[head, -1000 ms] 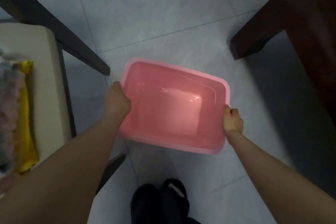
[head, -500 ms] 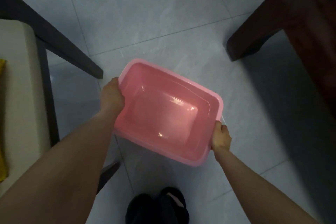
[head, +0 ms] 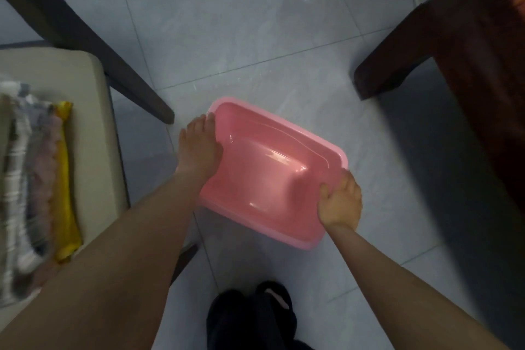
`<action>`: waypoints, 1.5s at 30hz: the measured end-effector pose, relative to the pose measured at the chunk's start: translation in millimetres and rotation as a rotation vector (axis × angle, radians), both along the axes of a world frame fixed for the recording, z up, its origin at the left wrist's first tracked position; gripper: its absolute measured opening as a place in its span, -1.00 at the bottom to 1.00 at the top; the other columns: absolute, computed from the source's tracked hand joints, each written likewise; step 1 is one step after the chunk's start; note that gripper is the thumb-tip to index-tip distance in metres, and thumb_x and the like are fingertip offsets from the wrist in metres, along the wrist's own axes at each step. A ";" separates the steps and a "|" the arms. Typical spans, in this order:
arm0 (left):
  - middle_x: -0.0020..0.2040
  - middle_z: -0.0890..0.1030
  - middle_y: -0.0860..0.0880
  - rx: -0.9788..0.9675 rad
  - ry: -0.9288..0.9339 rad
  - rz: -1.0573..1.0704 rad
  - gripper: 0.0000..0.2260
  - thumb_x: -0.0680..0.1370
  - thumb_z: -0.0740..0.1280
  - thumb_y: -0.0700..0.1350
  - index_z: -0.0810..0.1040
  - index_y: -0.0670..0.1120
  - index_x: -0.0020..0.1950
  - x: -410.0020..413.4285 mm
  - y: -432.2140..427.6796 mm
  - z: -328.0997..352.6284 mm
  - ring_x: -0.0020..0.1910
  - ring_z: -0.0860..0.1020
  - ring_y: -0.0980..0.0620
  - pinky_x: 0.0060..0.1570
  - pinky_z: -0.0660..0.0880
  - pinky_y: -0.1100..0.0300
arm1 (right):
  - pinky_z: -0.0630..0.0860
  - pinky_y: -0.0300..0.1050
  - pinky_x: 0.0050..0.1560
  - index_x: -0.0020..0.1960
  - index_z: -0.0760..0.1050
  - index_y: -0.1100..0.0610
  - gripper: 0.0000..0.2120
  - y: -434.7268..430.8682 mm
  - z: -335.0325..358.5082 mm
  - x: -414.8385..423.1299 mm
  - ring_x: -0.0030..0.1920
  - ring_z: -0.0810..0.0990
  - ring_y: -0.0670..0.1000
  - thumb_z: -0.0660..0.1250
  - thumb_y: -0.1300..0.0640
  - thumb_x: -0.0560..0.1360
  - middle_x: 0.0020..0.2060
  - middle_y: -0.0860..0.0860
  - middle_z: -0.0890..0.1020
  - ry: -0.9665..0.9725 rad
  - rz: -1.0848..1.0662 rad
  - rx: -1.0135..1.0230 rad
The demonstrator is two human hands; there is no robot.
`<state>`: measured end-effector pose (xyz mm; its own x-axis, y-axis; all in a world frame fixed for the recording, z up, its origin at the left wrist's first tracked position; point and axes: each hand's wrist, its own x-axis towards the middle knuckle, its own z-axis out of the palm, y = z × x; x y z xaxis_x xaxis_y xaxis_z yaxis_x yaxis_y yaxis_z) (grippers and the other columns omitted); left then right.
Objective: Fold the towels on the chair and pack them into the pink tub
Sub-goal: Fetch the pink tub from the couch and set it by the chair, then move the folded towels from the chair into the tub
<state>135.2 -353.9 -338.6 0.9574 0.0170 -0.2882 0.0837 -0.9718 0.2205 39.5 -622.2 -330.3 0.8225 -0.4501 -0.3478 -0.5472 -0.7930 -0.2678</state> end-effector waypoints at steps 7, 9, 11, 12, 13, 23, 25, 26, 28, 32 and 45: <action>0.40 0.36 -0.22 -0.255 -0.061 0.015 -0.49 0.52 0.23 -0.20 0.23 -0.23 0.46 -27.6 -24.3 141.9 0.34 0.33 -0.21 0.35 0.22 0.00 | 0.35 0.05 0.30 0.32 0.38 0.17 -0.63 49.1 124.3 18.6 0.31 0.37 0.17 0.19 0.06 0.56 0.29 0.12 0.46 -0.128 0.465 0.149; 0.39 0.38 -0.20 -0.345 -0.083 0.071 -0.52 0.52 0.22 -0.22 0.28 -0.21 0.44 -40.0 -20.4 191.8 0.33 0.34 -0.19 0.33 0.24 0.04 | 0.34 0.01 0.25 0.29 0.40 0.15 -0.61 64.9 171.3 21.6 0.26 0.41 0.14 0.15 0.00 0.52 0.25 0.10 0.49 -0.160 0.503 0.213; 0.37 0.39 -0.16 -0.444 -0.130 0.154 -0.55 0.52 0.22 -0.25 0.31 -0.20 0.42 -51.5 -12.8 241.9 0.34 0.35 -0.14 0.31 0.25 0.11 | 0.37 -0.04 0.20 0.27 0.41 0.13 -0.54 81.3 217.8 25.6 0.22 0.43 0.09 0.09 -0.07 0.47 0.21 0.06 0.51 -0.202 0.530 0.267; 0.37 0.40 -0.15 -0.473 -0.148 0.180 -0.56 0.52 0.22 -0.26 0.33 -0.19 0.42 -56.2 -10.1 260.3 0.34 0.36 -0.12 0.31 0.25 0.14 | 0.38 -0.07 0.18 0.26 0.41 0.13 -0.53 86.9 235.0 27.5 0.20 0.43 0.06 0.08 -0.08 0.46 0.20 0.05 0.51 -0.228 0.529 0.297; 0.35 0.42 -0.15 -0.497 -0.189 0.198 -0.56 0.52 0.22 -0.26 0.34 -0.19 0.41 -61.4 0.9 291.2 0.33 0.38 -0.11 0.32 0.25 0.14 | 0.39 -0.10 0.17 0.26 0.41 0.13 -0.56 97.7 262.8 31.9 0.20 0.43 0.05 0.10 -0.06 0.47 0.20 0.04 0.52 -0.261 0.554 0.334; 0.39 0.42 -0.17 -0.327 -0.324 0.444 -0.60 0.57 0.22 -0.17 0.35 -0.15 0.41 -103.3 160.5 384.6 0.37 0.36 -0.15 0.38 0.19 0.07 | 0.27 -0.28 0.16 0.31 0.40 0.14 -0.66 218.7 353.9 36.5 0.25 0.43 0.02 0.26 0.13 0.54 0.24 0.03 0.50 -0.333 0.683 0.498; 0.37 0.44 -0.19 -0.239 -0.275 0.492 -0.59 0.57 0.22 -0.12 0.36 -0.16 0.42 -120.1 197.7 370.3 0.35 0.39 -0.17 0.39 0.21 0.02 | 0.30 -0.20 0.21 0.31 0.40 0.15 -0.64 239.7 350.6 29.5 0.26 0.44 0.04 0.27 0.11 0.54 0.25 0.05 0.50 -0.299 0.669 0.529; 0.36 0.45 -0.21 -0.199 -0.259 0.524 -0.58 0.56 0.23 -0.08 0.36 -0.17 0.41 -130.1 217.2 363.2 0.33 0.40 -0.19 0.38 0.23 -0.01 | 0.31 -0.18 0.21 0.32 0.39 0.16 -0.63 251.4 347.0 25.6 0.26 0.45 0.05 0.28 0.10 0.54 0.26 0.06 0.50 -0.270 0.661 0.535; 0.35 0.44 -0.26 -0.120 -0.223 0.577 -0.49 0.51 0.24 -0.02 0.35 -0.22 0.41 -151.4 256.7 347.4 0.33 0.38 -0.26 0.38 0.21 -0.06 | 0.36 -0.15 0.20 0.32 0.39 0.16 -0.59 275.9 335.9 18.4 0.24 0.47 0.05 0.31 0.06 0.52 0.25 0.05 0.50 -0.188 0.609 0.552; 0.39 0.33 -0.32 0.014 -0.056 0.649 -0.31 0.45 0.30 0.15 0.22 -0.23 0.42 -185.5 324.1 319.4 0.36 0.28 -0.34 0.37 0.19 -0.16 | 0.47 -0.11 0.05 0.24 0.40 0.16 -0.56 316.0 312.1 4.0 0.09 0.54 0.04 0.40 0.00 0.45 0.14 0.05 0.56 -0.056 0.447 0.640; 0.20 0.51 -0.22 -0.392 0.050 0.881 -0.23 0.24 0.54 0.19 0.38 -0.22 0.26 -187.6 383.1 295.0 0.18 0.49 -0.25 0.12 0.45 -0.08 | 0.43 -0.11 -0.02 0.21 0.41 0.18 -0.46 353.5 281.0 -10.1 -0.01 0.52 0.03 0.51 0.00 0.35 0.09 0.06 0.58 -0.069 0.247 0.465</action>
<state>-52.4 29.2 -43.5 0.6335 0.6172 -0.4665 0.7658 -0.4142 0.4919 29.4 -268.7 -49.3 0.9126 -0.0512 -0.4057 -0.3278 -0.6846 -0.6510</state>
